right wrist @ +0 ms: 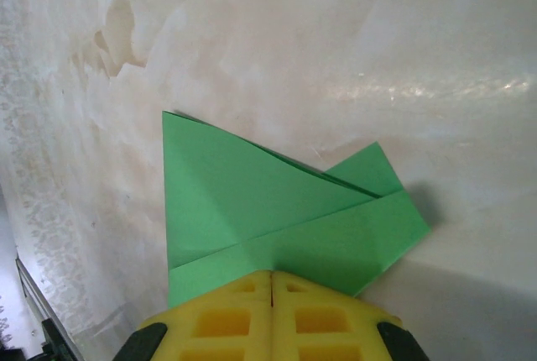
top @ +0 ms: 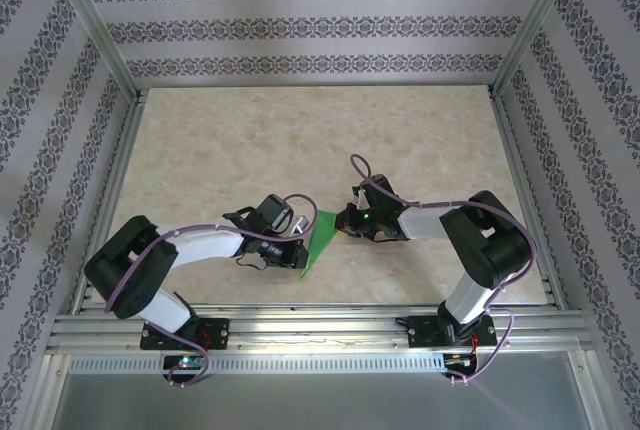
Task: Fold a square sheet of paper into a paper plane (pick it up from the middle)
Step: Fold the wing for the fifth time at the center of the table.
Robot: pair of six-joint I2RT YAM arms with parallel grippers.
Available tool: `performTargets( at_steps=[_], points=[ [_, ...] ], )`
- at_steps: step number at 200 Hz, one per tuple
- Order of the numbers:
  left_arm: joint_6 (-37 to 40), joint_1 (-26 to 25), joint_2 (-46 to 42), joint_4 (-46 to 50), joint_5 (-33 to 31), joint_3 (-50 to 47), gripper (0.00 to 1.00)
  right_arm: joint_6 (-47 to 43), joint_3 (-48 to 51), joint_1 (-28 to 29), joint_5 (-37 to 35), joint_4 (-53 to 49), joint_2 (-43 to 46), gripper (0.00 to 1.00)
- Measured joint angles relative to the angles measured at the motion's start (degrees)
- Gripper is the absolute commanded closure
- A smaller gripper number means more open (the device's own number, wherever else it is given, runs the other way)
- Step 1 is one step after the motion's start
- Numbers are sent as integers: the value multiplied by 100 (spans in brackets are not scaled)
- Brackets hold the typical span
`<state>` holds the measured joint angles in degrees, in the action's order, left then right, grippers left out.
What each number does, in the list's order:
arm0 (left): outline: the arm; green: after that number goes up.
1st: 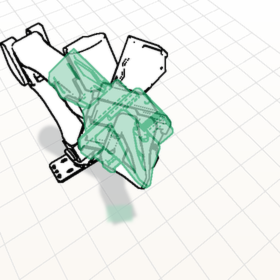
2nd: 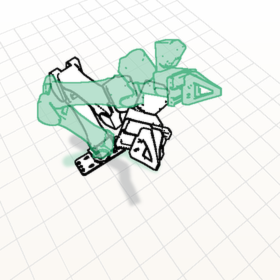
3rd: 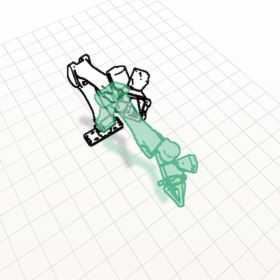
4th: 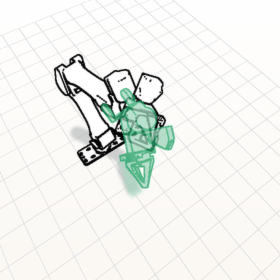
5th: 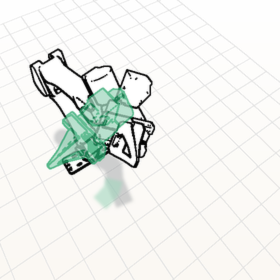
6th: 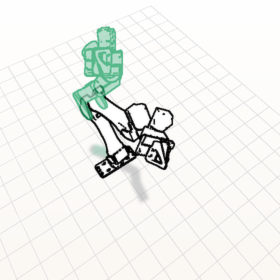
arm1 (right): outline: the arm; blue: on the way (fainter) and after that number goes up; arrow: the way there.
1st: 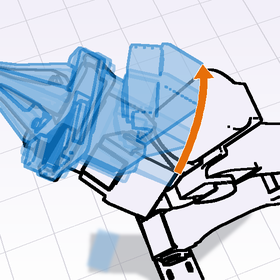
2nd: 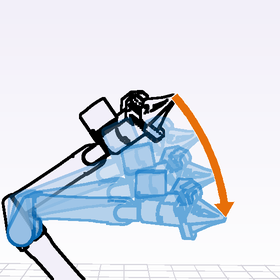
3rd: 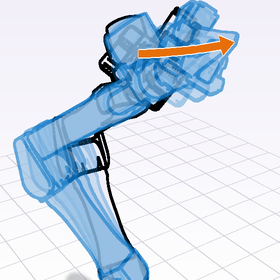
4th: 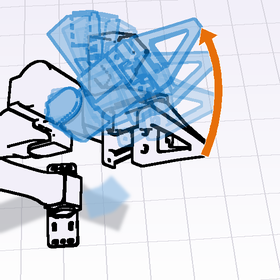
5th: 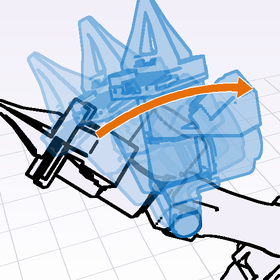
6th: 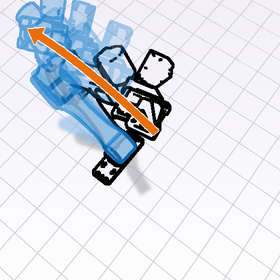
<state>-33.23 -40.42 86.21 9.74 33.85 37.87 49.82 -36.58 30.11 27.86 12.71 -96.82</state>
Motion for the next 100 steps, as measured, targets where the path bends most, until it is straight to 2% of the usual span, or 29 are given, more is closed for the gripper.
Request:
performTargets(
  at_steps=[42,100],
  points=[
    [-103,-7,-254,-87,96,247,87,0,0,0,-2,0,0,99],
    [-306,-79,625,-601,468,289,86,-2,0,0,-2,-2,0,99]
  ],
)
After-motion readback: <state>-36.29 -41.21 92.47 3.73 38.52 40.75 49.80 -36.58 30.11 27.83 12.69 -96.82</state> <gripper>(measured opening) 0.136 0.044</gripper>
